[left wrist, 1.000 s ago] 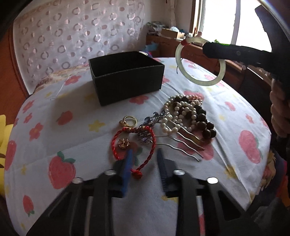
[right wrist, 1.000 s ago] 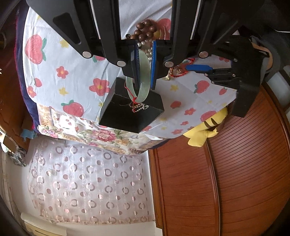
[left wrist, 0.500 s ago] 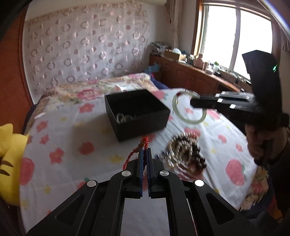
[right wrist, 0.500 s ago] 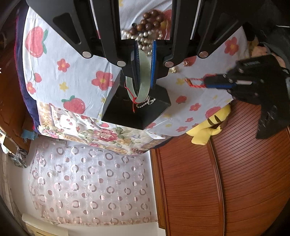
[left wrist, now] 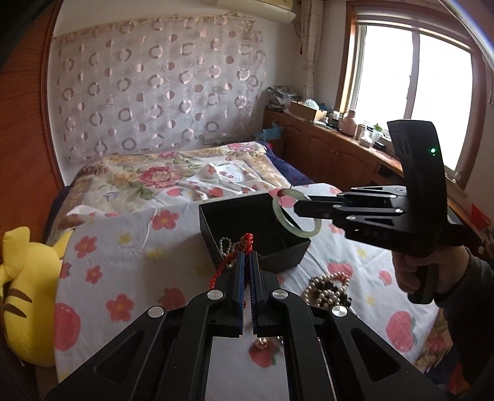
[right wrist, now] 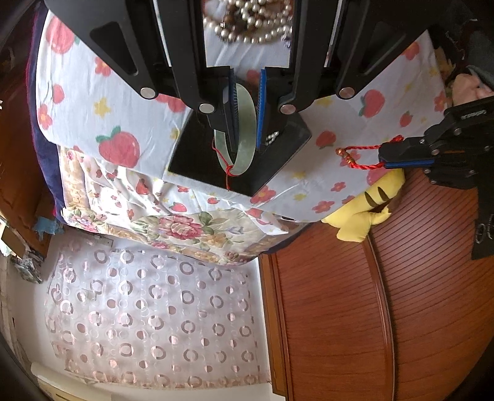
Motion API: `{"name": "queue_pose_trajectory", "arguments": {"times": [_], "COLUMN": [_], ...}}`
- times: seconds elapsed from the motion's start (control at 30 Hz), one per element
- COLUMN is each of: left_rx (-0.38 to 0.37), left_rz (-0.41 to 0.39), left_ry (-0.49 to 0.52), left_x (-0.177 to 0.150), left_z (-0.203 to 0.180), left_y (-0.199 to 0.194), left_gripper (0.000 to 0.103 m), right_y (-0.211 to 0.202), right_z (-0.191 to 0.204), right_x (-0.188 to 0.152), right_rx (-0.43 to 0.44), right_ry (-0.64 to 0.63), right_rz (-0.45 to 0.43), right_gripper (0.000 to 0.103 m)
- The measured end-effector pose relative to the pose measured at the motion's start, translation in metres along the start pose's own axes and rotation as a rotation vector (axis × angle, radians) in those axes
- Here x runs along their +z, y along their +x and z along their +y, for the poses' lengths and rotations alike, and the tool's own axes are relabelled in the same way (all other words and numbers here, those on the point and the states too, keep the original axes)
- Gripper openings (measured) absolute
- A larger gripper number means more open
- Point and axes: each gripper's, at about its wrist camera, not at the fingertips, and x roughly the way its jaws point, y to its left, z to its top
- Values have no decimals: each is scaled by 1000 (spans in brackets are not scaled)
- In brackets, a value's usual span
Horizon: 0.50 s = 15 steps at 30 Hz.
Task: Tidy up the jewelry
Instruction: 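Lower the jade bangle and red bracelet into the black box and open both tools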
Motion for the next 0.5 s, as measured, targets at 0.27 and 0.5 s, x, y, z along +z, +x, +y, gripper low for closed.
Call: {"name": "queue_pose_trajectory", "arguments": {"times": [0.27,0.5], "left_rx": [29,34], "left_rz": [19,48], "left_ry": [9,-1], "left_x": [11,18], "left_z": [6,8], "left_y": [12,30], "left_gripper": [2,2], "right_y": [38,49], "right_z": [-5,-10], "right_x": [-10,-19], "right_rx": [-49,-59], "right_ry": [15,45], "right_rz": [81,97], "right_gripper": [12,15]}}
